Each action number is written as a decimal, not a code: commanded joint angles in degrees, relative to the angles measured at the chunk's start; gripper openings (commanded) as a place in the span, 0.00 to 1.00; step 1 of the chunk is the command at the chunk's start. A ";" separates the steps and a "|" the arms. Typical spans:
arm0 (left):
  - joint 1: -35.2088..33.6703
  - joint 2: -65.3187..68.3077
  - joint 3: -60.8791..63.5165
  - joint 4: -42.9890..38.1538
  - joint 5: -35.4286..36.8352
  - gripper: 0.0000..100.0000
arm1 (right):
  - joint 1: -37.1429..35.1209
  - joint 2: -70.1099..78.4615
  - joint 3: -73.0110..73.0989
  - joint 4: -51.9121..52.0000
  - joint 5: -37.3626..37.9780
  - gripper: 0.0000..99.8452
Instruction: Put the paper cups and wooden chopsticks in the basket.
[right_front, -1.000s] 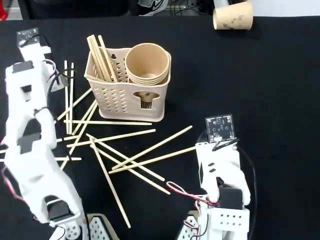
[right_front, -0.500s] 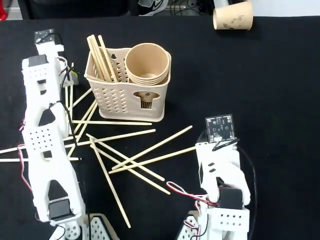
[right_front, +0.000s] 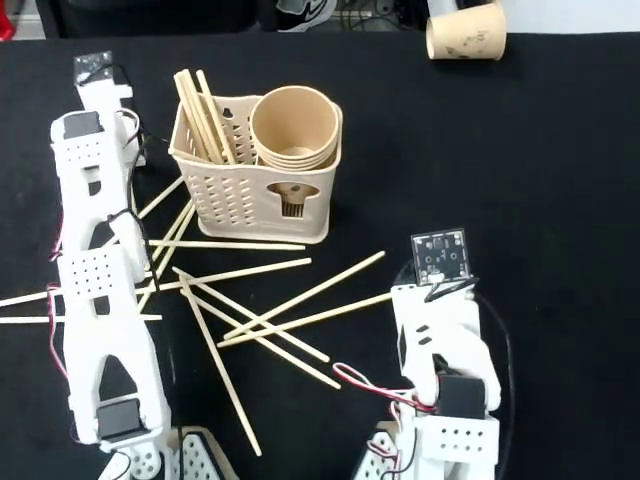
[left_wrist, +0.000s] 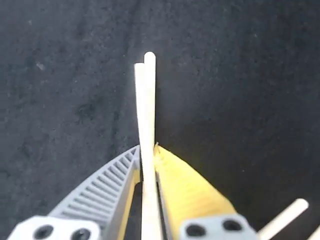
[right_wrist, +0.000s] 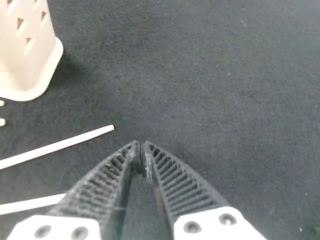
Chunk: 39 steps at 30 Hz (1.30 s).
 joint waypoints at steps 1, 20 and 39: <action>-1.45 -0.88 -9.10 8.62 -0.44 0.03 | 0.88 -3.91 -0.22 0.09 0.53 0.02; 2.15 -26.73 -19.56 23.56 -0.09 0.03 | 0.88 -3.91 -0.22 0.09 0.53 0.02; 2.42 -51.78 -9.36 24.09 0.18 0.03 | 0.88 -3.91 -0.22 0.09 0.53 0.02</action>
